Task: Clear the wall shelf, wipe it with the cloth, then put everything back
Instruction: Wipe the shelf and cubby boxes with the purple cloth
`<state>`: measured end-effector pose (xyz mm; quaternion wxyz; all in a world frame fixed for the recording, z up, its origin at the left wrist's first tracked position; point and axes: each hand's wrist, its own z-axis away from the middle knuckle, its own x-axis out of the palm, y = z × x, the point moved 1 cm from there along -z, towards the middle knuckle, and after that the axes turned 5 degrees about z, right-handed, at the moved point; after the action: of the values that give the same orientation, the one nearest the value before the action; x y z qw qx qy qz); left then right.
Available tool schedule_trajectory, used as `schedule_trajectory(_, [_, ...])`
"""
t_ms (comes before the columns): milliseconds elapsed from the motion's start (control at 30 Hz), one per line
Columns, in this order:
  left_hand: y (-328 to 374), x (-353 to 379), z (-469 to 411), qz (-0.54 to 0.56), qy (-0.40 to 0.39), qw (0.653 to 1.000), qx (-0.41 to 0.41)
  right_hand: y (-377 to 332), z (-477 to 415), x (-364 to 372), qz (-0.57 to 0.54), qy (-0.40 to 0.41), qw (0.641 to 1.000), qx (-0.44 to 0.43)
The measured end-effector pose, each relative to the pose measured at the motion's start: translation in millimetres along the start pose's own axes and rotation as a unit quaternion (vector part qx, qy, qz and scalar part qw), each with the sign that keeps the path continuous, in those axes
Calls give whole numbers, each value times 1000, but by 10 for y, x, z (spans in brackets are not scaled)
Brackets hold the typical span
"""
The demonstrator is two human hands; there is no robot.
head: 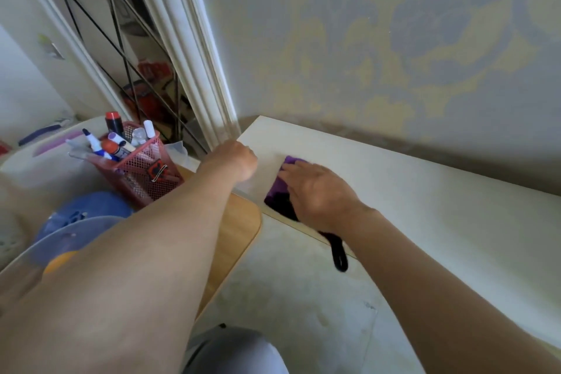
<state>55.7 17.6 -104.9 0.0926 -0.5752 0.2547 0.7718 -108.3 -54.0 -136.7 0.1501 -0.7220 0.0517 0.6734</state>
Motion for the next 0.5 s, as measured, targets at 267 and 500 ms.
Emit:
schedule_trajectory(267, [-108,-2,-112,54,70,996,-4,145,436,49,-10,68,997,-37])
schedule_trajectory(500, [-112,25,-46,30,77,996,23,87,99,-60,-9,24,999,-22])
